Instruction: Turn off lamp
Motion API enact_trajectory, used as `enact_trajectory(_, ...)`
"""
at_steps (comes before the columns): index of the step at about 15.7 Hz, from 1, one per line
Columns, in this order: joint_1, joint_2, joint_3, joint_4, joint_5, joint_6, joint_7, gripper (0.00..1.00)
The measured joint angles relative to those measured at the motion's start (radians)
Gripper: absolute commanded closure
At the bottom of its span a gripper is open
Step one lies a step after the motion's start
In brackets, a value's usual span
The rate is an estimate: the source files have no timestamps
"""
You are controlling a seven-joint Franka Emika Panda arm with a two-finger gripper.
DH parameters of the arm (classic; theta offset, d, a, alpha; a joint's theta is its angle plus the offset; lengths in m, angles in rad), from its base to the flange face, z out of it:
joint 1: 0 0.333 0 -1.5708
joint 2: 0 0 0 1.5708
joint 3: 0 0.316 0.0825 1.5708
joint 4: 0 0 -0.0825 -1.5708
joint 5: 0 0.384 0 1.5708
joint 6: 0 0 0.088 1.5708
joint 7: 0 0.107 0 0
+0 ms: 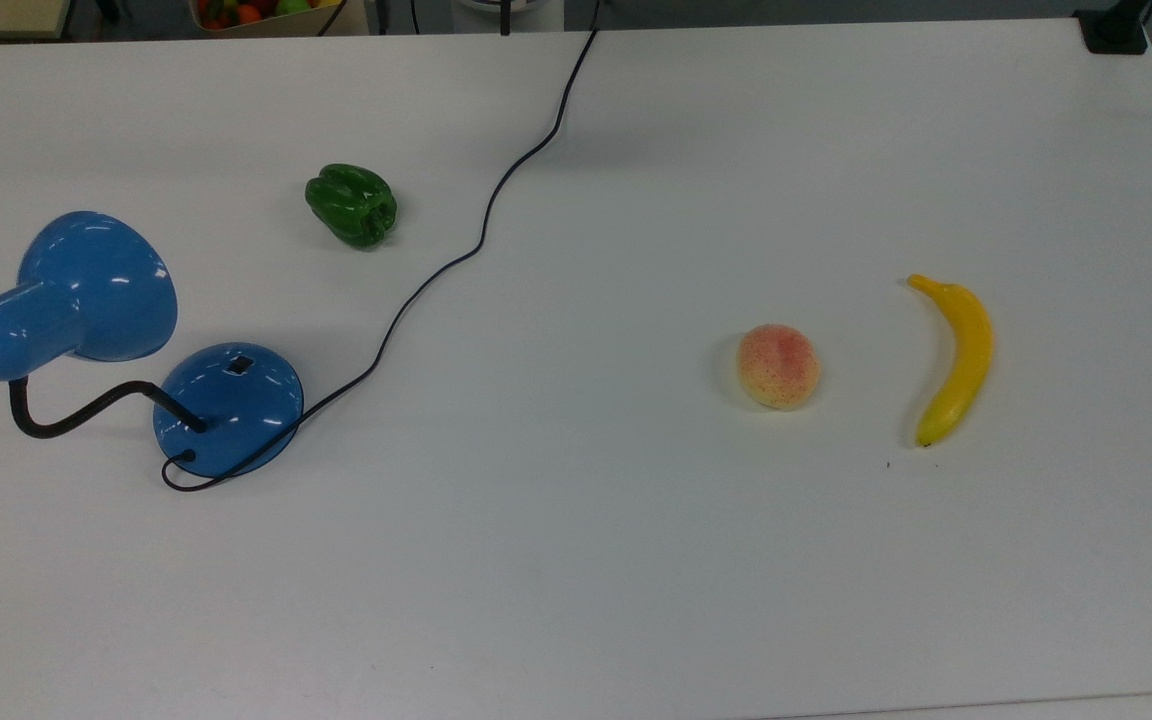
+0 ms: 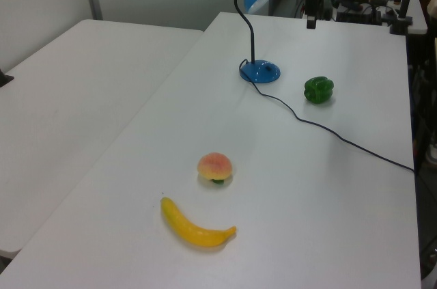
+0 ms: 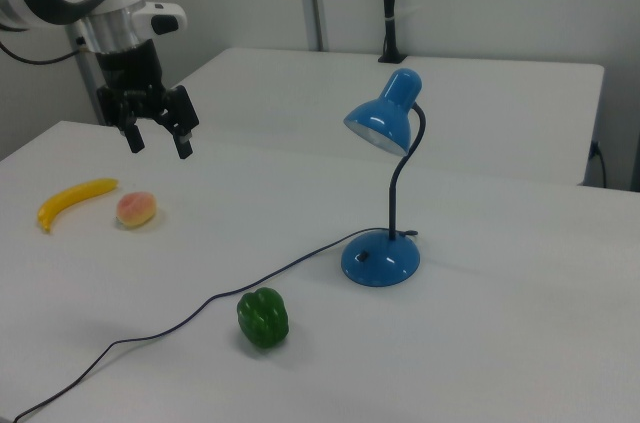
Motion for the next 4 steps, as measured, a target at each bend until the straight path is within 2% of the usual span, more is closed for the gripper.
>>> enact_trajectory(4, -0.001, 0.0, -0.004, 0.033, 0.0, -0.037, 0.0, 0.0)
